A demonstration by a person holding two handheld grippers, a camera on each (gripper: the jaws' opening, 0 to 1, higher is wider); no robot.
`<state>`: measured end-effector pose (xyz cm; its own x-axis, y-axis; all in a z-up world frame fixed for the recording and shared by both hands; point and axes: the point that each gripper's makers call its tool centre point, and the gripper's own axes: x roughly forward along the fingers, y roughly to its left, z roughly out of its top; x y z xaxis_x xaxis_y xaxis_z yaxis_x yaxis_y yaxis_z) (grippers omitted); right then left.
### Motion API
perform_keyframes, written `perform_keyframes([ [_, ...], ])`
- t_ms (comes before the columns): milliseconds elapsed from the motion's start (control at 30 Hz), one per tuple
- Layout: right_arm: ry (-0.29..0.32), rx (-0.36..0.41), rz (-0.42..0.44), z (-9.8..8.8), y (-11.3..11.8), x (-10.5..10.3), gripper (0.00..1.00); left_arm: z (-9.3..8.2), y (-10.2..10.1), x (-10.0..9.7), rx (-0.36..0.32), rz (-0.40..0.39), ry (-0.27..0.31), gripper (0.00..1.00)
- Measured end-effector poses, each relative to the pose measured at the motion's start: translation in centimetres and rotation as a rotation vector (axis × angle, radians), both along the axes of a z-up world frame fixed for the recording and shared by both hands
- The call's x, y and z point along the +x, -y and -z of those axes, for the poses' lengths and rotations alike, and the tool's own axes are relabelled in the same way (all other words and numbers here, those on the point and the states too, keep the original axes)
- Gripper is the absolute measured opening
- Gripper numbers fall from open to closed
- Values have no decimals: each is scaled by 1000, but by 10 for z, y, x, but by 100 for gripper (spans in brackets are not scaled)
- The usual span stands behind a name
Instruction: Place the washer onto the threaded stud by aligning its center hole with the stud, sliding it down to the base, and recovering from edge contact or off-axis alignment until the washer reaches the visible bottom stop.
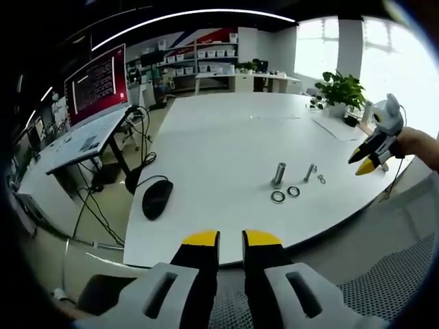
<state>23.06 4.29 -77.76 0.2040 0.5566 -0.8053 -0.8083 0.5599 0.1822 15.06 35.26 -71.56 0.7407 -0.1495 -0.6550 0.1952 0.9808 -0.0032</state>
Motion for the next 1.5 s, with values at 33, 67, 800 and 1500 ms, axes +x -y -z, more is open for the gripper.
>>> perform_keyframes([
  [33, 3, -12, -1, 6, 1, 4, 35, 0, 0, 0, 0, 1, 0, 10],
  [67, 1, -21, 0, 10, 2, 6, 34, 0, 0, 0, -1, 1, 0, 10],
  [800, -42, -156, -56, 71, 3, 36, 29, 2, 0, -1, 5, 10, -12, 8],
  [1500, -25, -243, -123, 88, -4, 43, 26, 2, 0, -1, 10, 5, -16, 6],
])
